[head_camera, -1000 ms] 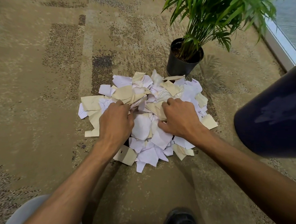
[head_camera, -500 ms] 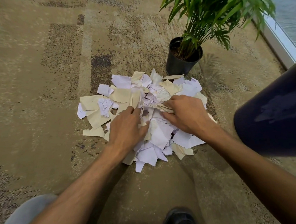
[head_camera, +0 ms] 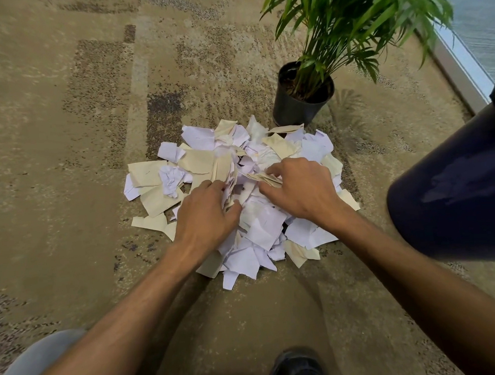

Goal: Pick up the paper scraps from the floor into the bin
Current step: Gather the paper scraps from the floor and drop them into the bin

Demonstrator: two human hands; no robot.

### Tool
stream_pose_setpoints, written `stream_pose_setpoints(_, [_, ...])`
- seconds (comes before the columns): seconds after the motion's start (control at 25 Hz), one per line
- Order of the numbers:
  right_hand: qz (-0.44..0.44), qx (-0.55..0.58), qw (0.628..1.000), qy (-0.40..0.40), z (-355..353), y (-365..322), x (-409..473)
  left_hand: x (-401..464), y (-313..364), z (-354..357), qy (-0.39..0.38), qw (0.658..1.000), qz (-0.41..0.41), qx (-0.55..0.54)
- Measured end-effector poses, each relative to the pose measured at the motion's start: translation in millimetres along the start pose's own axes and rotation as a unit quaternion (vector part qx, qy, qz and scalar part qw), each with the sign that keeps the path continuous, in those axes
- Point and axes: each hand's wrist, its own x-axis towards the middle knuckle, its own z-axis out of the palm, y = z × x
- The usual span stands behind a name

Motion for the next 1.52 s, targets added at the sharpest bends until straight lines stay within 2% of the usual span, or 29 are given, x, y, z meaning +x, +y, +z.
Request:
stream_pose_setpoints(0.16, [0.067,0.094,0.993,-0.039,-4.0,2.0,2.5,1.3,-0.8,-3.0,0.0,1.0,-0.004,-0.026])
stream_pose_setpoints(0.28, [0.085,0.138,0.985,-0.063,-7.7,7.6,4.2,2.8,-3.5,-7.8,0.004,0.999,-0.02,-0.043])
stream_pose_setpoints(0.52, [0.061,-0.014,0.998,-0.01,-11.1,12.9,-1.3,5.1,-6.7,-12.1,0.018,0.999,-0.002,0.034])
stream_pose_setpoints(0.72, [0.078,0.006,0.997,-0.009,-11.3,10.4,3.0,5.9,-3.4,-15.0,0.016,0.998,-0.006,0.06])
stream_pose_setpoints(1.0, [0.15,0.006,0.989,0.0,-14.0,12.5,1.5,5.8,-3.6,-15.6,0.006,0.999,-0.007,0.041])
stream_pose_setpoints(1.16, [0.196,0.137,0.969,-0.057,-28.7,45.9,10.4,6.4,-5.0,-16.7,0.033,0.999,0.001,0.024])
stream_pose_setpoints(1.28, [0.16,0.139,0.975,-0.07,-33.3,57.3,1.9,5.4,0.9,-18.3,0.059,0.998,0.027,0.002])
stream_pose_setpoints(1.4, [0.133,0.085,0.987,-0.017,-30.0,59.3,-10.7,4.3,5.3,-18.3,0.072,0.996,0.047,-0.034])
stream_pose_setpoints(1.48, [0.125,0.092,0.987,0.045,-31.6,64.4,-14.8,4.3,6.6,-19.0,0.085,0.994,0.06,-0.045])
stream_pose_setpoints(1.52, [0.109,0.1,0.988,0.053,-33.5,66.1,-16.9,4.2,7.7,-19.8,0.093,0.992,0.063,-0.05])
